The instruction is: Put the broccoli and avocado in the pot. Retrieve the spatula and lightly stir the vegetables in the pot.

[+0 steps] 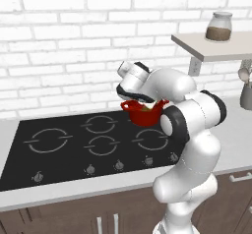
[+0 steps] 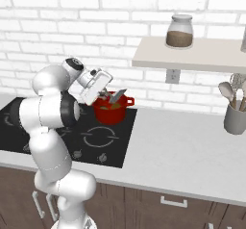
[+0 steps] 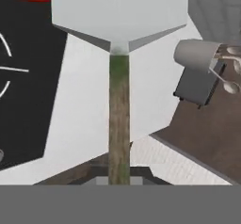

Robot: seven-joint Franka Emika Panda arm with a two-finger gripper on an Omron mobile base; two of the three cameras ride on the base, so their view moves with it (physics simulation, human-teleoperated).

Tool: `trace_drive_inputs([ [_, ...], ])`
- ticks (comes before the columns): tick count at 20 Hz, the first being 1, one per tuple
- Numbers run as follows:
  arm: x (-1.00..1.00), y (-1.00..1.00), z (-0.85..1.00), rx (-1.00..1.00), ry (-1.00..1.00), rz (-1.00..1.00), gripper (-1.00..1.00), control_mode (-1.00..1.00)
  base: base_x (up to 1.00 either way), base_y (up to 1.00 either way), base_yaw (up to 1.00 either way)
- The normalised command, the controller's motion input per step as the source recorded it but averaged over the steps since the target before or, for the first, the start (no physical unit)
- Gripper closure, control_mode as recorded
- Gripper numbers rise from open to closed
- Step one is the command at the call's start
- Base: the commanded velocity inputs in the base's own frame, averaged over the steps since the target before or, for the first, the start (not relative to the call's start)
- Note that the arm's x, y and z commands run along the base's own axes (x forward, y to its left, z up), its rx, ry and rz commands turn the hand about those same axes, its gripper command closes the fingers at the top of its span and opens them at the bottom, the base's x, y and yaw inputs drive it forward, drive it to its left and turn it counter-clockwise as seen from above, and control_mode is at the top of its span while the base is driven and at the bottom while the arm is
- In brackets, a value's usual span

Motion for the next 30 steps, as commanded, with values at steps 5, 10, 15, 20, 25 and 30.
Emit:
trace_drive_inputs([
  [5,0.16,-0.11,0.01,-0.37,0.32,0.28,1.00,-1.00,0.00,0.00,0.00],
  [10,0.23,-0.08,0.16,-0.05,0.32,0.16,1.00,-1.00,0.00,0.00,0.00],
  [15,0.56,0.11,0.00,-0.05,0.21,0.00,1.00,-1.00,0.00,0.00,0.00],
  [20,0.66,0.08,0.00,-0.08,0.40,0.02,1.00,-1.00,0.00,0.00,0.00],
  [25,0.67,0.04,-0.04,-0.08,0.38,0.00,1.00,-1.00,0.00,0.00,0.00],
  [30,0.55,0.13,-0.28,-0.02,0.23,0.00,1.00,-1.00,0.00,0.00,0.00],
])
